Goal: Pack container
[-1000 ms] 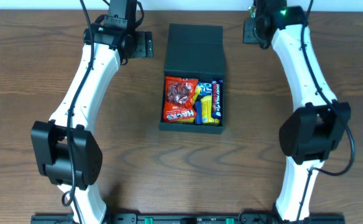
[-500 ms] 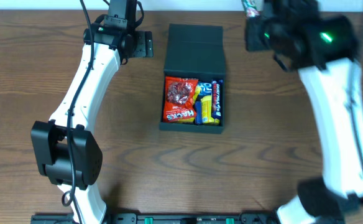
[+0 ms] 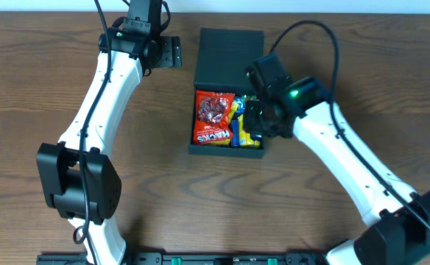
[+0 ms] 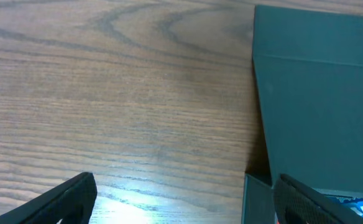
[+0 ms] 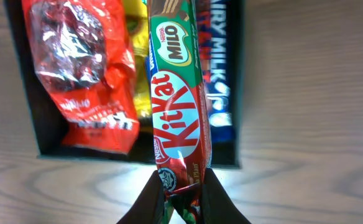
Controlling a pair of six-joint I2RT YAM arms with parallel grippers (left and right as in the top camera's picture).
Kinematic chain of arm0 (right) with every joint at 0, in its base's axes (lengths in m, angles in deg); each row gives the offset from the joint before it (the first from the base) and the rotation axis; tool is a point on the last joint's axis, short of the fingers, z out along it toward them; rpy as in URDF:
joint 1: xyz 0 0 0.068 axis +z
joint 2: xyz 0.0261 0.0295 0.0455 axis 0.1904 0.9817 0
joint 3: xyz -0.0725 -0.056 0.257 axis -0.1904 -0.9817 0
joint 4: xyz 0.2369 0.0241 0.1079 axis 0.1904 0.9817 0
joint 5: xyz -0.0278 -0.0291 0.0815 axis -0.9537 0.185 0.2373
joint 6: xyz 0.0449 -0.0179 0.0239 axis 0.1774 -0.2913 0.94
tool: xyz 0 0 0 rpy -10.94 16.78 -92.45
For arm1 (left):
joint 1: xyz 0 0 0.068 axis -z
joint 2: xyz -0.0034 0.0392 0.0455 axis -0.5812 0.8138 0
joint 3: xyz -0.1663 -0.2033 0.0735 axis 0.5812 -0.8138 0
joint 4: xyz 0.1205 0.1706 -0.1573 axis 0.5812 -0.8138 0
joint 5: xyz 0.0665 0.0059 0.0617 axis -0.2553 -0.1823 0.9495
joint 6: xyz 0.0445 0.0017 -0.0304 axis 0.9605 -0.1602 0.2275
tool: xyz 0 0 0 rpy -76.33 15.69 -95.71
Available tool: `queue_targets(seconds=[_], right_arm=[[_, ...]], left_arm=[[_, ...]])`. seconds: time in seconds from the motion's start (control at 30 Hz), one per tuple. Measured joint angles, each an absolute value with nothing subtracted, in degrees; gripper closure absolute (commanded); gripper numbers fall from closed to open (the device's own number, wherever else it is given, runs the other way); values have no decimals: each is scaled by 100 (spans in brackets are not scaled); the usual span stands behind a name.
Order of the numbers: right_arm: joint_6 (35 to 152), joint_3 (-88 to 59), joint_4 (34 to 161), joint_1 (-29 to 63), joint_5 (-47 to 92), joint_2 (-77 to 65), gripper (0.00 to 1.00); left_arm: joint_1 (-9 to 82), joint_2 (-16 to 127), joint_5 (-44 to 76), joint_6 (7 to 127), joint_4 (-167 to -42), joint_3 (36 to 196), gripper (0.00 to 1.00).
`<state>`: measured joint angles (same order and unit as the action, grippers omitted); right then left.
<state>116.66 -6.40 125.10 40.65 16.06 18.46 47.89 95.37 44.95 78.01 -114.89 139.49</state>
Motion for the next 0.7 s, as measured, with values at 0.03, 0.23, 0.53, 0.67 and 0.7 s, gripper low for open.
queue_targets(seconds=[0.03,0.23,0.53,0.67,0.7], right_arm=[[11753,-741,12368,4096,1619,1846,98],[12317,-1147,11918,4380,1591,1846,99],[12818,-1193,11625,4471,1116,1846,2],[12837,-1193,11619,4469,1053,1846,1],[12831,-1191,11621,4469,1049,1844,1]], left_arm=[[4789,9537,4495,7801,-11491,13949,8],[4789,9537,4495,7801,-11495,13949,8],[4789,9537,4495,7801,-11495,13949,8],[4789,9537,4495,7801,-11495,13949,8],[4789,9537,4495,7801,-11495,13949,9]])
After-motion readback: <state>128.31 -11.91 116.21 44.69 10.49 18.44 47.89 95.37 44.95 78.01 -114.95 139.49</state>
